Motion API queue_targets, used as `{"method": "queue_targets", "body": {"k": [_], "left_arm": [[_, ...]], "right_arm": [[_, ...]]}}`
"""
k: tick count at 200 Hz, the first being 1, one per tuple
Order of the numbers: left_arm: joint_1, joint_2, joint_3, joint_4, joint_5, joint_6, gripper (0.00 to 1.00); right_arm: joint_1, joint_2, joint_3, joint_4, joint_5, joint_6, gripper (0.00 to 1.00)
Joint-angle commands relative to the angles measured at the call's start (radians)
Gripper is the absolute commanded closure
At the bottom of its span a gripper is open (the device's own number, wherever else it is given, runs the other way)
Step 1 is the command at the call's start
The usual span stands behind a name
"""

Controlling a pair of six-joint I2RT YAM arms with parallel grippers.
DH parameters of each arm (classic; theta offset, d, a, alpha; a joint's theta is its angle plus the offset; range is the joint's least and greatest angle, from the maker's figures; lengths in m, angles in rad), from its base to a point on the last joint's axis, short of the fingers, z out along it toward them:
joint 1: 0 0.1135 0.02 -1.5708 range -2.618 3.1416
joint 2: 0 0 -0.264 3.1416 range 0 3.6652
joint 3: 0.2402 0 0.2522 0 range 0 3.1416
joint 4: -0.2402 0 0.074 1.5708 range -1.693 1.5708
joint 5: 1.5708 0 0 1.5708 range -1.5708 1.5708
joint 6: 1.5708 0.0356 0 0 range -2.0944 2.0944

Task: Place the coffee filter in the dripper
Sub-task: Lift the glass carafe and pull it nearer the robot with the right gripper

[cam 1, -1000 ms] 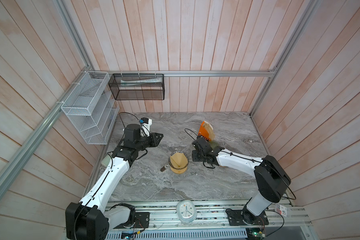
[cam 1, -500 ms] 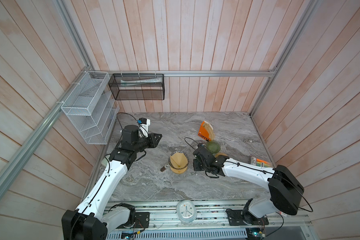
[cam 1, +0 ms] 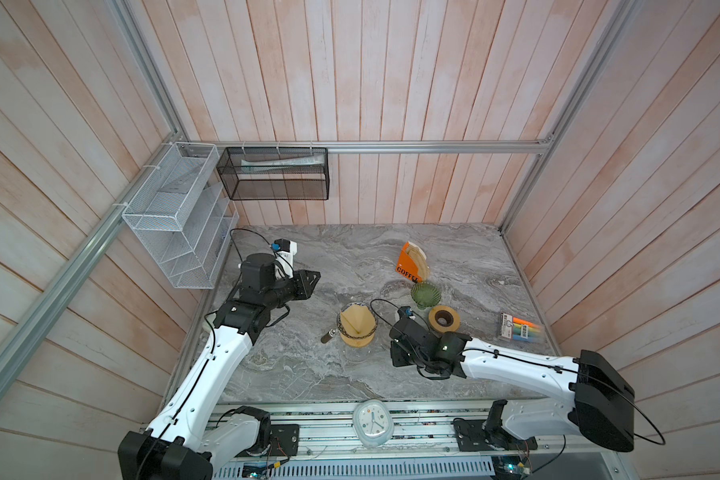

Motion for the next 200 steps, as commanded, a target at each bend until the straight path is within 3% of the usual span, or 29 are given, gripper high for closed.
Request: {"method": "queue_targets", "body": {"k": [1,85,139,200], "left_arm": [[0.004,-0.024,-0.006,-0.030,-0.028,0.021,0.72],[0.003,-0.031,-0.002,-0.045,-0.037,0.013,0.72],[0.003,-0.022,0.002,-0.042,-0.037,0.012,0.72],[0.003,-0.012,0.005,-0.041,-0.038,0.014,0.72]], "right_arm": [[0.038,-0.050,-0.027,-0.035,0.045,0.074,0.91],[0.151,-0.161,-0.089,-0.187,0.103,0.193,0.91],[0.155,-0.245,-0.147,-0.190,0.112,0.229,0.90],[0.155,-0.229,-0.155,-0.183,0.103,0.222,0.86]]}}
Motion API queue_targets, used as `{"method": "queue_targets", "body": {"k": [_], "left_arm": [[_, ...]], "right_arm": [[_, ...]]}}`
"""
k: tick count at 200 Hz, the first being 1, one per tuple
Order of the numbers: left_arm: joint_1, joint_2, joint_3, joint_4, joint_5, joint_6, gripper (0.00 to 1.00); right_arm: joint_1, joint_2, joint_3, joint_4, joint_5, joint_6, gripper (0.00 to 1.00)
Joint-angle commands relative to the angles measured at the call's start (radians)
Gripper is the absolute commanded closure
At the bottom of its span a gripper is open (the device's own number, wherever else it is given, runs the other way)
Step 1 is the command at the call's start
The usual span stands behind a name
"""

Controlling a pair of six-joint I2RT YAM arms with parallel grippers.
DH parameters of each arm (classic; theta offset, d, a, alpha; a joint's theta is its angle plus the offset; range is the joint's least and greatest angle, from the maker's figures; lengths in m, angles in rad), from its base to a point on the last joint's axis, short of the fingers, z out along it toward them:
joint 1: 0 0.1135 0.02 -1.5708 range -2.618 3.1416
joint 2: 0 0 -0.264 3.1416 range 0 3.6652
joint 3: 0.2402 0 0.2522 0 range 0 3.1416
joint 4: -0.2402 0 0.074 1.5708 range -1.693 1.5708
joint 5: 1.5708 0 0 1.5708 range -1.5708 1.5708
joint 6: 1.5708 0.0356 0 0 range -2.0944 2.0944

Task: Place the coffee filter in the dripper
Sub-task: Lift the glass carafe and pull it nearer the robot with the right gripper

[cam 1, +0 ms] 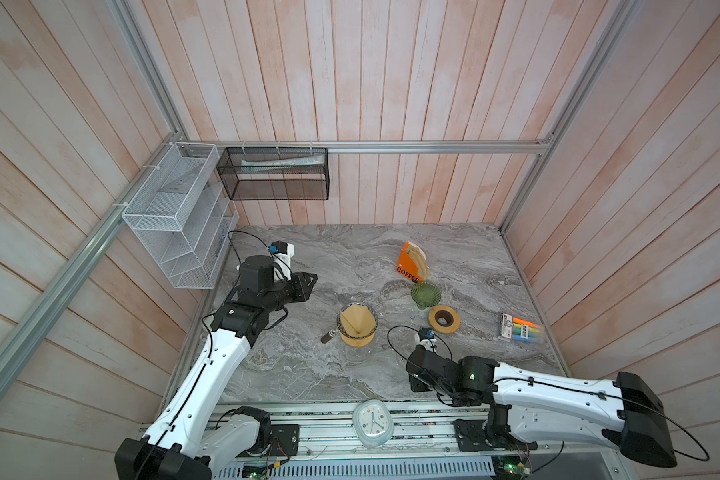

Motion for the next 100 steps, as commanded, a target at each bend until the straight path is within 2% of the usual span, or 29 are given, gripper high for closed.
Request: {"method": "queue_targets", "body": {"k": [1,65,100], "left_arm": [[0.003,0.004,0.005,-0.005,-0.005,0.014,0.72],[0.003,-0.002,0.006,-0.015,-0.015,0.021,0.72],[0.003,0.000,0.007,-0.011,-0.015,0.020,0.72]], "right_arm": [[0.005,0.009,-0.020,-0.014,0.019,0.006,0.86],[0.005,0.029,-0.049,0.023,-0.007,0.015,0.82],[0.005,0.020,-0.052,0.009,0.000,0.030,0.75]]}}
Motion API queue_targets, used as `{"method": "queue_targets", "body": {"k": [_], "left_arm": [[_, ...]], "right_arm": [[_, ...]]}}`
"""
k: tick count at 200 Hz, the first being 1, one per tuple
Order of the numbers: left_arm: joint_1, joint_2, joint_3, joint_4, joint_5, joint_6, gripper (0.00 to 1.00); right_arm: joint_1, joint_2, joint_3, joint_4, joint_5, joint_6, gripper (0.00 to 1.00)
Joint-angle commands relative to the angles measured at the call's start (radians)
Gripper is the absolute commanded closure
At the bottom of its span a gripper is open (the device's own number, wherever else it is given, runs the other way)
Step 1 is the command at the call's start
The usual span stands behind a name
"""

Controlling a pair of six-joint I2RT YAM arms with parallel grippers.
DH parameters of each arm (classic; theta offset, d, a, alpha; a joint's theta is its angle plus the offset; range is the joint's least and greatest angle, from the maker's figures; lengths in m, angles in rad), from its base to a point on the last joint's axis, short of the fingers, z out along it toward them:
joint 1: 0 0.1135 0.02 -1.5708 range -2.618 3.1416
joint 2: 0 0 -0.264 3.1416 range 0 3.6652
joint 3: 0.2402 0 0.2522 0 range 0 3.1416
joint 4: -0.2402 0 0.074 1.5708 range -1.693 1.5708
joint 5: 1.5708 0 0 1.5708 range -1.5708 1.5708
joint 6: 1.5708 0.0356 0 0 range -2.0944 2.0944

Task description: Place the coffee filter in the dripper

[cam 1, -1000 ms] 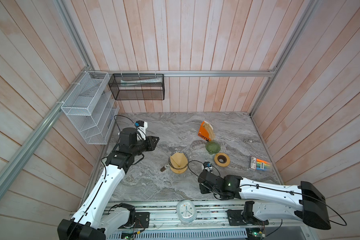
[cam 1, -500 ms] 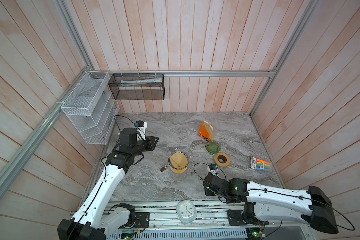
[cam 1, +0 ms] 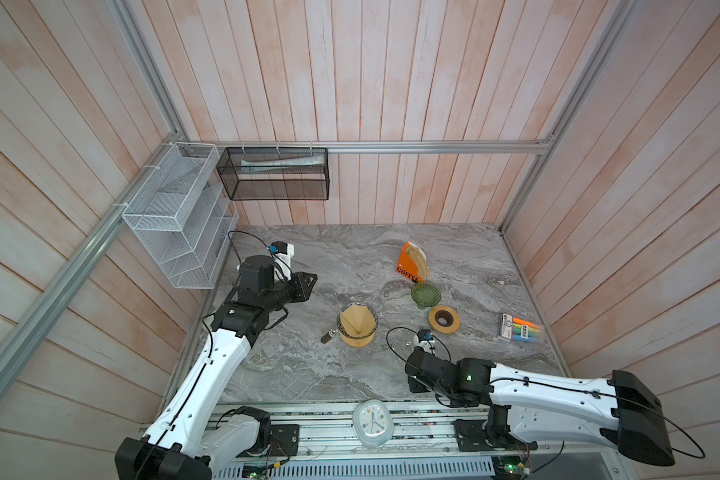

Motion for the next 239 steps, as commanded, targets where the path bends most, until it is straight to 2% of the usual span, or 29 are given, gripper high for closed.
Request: {"method": "queue_targets", "body": {"k": [1,27,91,165,239], "left_arm": [[0.003,-0.001,0.006,-0.010,-0.012,0.020,0.72],[0.003,0.001,0.003,-0.015,-0.012,0.024,0.72],[0.003,-0.004,0.004,-0.014,-0.010,0.026,0.72],[0.003,0.014,0.006,0.005,0.002,0.020,0.72],[0.003,0.024,0.013,0.012,0.011,0.012,0.72]], "right_arm": [[0.005,0.000,-0.015,-0.036,0.003,0.023,0.74],[0.005,-0.008,-0.022,-0.036,0.013,0.036,0.68],[0.005,-0.020,0.006,-0.126,0.025,0.071,0.68],[0.005,-0.140,-0.004,-0.200,0.062,0.123,0.67],[-0.076,-0.193,-0.029,-0.232,0.041,0.086,0.66]]}}
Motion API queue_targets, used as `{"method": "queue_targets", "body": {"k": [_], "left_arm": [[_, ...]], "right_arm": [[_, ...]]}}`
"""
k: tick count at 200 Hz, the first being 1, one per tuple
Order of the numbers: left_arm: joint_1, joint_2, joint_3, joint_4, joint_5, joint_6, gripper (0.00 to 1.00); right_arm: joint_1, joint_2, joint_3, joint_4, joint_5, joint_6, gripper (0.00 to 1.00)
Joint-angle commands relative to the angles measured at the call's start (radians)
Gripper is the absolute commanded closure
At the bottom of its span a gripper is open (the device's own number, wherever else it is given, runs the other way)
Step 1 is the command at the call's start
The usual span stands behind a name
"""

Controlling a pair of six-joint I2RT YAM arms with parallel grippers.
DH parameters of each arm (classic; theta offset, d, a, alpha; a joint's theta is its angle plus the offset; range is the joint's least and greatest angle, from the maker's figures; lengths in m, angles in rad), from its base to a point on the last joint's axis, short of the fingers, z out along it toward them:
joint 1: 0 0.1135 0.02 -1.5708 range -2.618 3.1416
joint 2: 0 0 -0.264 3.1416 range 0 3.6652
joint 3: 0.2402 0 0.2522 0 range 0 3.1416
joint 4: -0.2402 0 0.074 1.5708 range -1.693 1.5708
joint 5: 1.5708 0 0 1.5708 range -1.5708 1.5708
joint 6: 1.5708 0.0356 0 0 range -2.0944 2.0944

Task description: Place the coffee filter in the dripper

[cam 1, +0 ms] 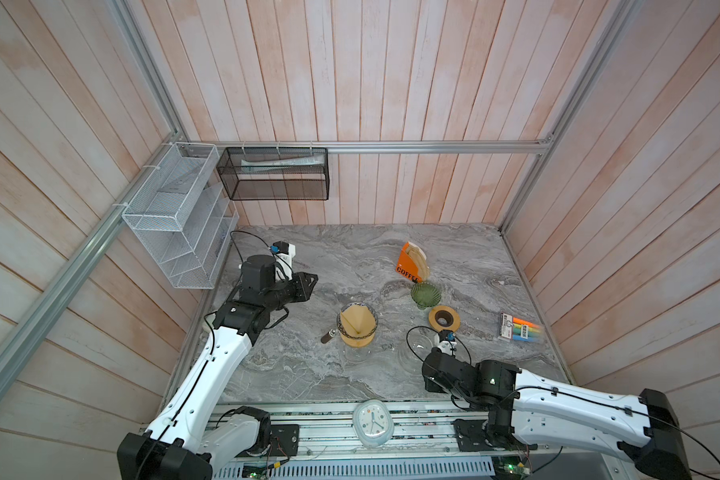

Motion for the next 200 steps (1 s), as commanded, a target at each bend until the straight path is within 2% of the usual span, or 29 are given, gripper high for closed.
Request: {"method": "queue_targets", "body": {"k": [1,127,200], "left_arm": [[0.003,0.008,0.014,0.010,0.008,0.006,0.72],[0.003,0.036,0.040,0.013,0.033,0.012,0.72],[0.003,0.027,0.035,0.016,0.032,0.006,0.72]], "right_arm": [[-0.031,-0.004,-0.016,-0.044,0.007,-0.017,0.66],[-0.189,0.003,0.002,-0.023,-0.018,-0.152,0.66],[-0.240,0.034,0.028,0.013,-0.019,-0.215,0.59]]}}
